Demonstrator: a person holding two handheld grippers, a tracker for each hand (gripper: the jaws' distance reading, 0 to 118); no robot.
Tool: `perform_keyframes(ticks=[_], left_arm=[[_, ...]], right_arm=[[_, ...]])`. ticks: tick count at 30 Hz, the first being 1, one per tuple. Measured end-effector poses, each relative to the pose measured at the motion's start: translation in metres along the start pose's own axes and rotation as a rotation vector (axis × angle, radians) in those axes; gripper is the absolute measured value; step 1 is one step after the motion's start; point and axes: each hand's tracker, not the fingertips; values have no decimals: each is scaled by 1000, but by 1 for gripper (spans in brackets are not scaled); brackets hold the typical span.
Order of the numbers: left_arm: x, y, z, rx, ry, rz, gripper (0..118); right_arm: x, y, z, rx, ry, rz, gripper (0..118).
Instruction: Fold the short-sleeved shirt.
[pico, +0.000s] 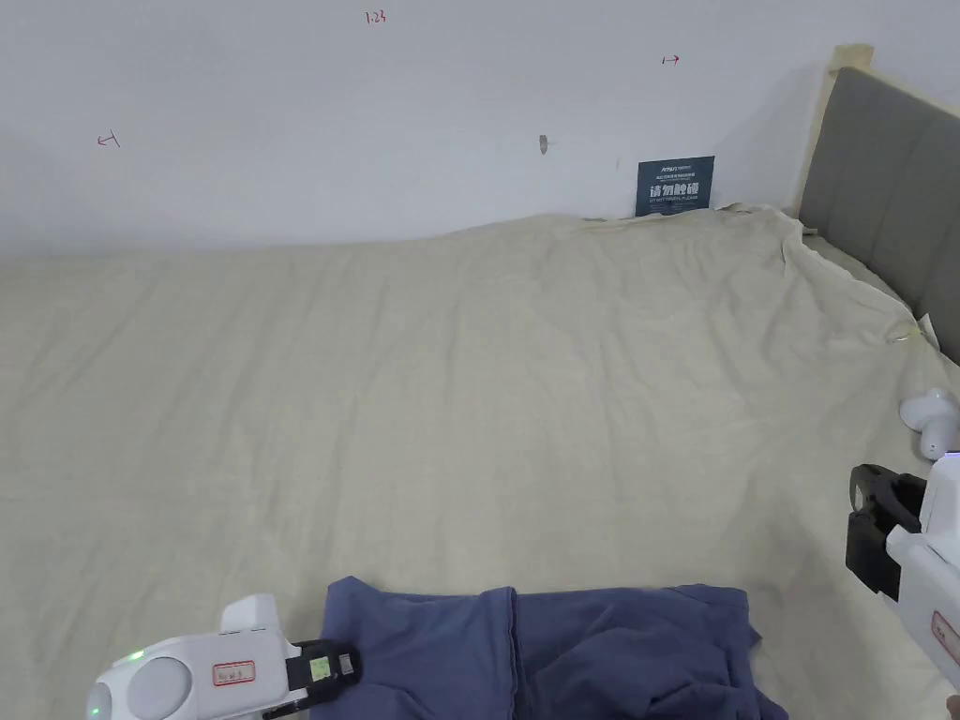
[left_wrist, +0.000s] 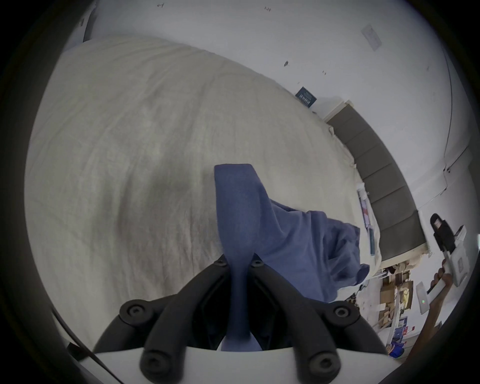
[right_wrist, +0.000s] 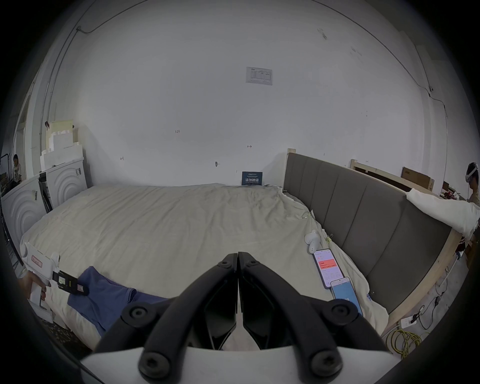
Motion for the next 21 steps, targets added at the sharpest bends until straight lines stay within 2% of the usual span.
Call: perform_keyframes(ticks=[6, 10, 15, 18, 21], left_arm=[[-26, 5, 53, 75, 51, 50, 4], [-53, 8, 91, 104, 169, 73, 4], [-57, 9, 120, 115, 212, 94, 4], [-45, 14, 124, 116, 183, 110, 5], [-12, 21, 123, 115, 87, 96, 5]], right_arm=[[-3, 5, 0, 14, 5, -2, 0], [-8, 8, -2, 19, 23, 0, 0], [-14, 7, -2, 21, 40, 1, 0], [-17, 6, -2, 18, 46, 2, 0], [-19, 5, -2, 17, 48, 0, 0]])
